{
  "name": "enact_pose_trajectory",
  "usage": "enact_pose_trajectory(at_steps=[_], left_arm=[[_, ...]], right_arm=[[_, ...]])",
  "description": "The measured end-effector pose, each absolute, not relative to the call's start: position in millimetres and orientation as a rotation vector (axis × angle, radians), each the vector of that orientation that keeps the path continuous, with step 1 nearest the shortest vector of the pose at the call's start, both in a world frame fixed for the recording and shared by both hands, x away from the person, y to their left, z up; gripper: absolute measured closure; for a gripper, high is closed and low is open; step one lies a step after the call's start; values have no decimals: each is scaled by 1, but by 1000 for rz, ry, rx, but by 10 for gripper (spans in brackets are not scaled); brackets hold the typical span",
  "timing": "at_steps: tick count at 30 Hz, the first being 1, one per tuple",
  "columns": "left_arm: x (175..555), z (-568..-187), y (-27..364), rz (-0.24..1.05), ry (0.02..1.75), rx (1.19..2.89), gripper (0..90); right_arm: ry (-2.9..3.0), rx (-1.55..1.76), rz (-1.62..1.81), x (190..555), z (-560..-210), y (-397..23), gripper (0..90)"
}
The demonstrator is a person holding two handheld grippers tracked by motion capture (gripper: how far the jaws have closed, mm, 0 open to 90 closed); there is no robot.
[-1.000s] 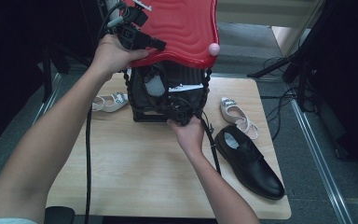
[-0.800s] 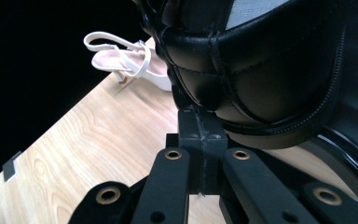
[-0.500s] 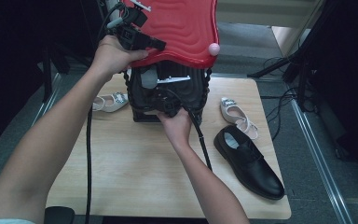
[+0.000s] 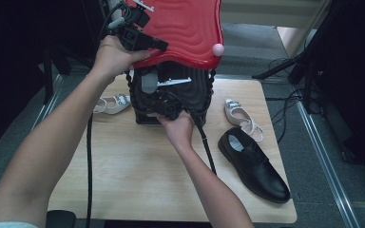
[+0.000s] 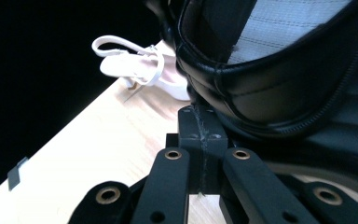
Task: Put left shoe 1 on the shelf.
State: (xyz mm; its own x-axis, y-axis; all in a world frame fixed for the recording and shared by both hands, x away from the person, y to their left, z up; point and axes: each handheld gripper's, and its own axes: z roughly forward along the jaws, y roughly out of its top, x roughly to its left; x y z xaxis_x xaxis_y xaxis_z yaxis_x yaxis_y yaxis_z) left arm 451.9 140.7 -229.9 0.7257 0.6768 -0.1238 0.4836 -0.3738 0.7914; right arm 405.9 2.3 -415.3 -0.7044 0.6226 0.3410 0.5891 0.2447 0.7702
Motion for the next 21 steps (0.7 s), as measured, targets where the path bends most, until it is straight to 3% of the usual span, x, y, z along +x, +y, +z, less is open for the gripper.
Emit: enact_pose_trajectory(at_steps=[6, 11, 21], left_arm=[[434, -218, 146, 235, 829, 2037, 900], [414, -225, 147, 190, 801, 2063, 798], [383, -261, 160, 127, 775, 2097, 633]], right_arm=[[2484, 1170, 1517, 390, -416, -19, 900], [2516, 1164, 1548, 377, -415, -42, 878], [2543, 1063, 1528, 352, -418, -98, 721]])
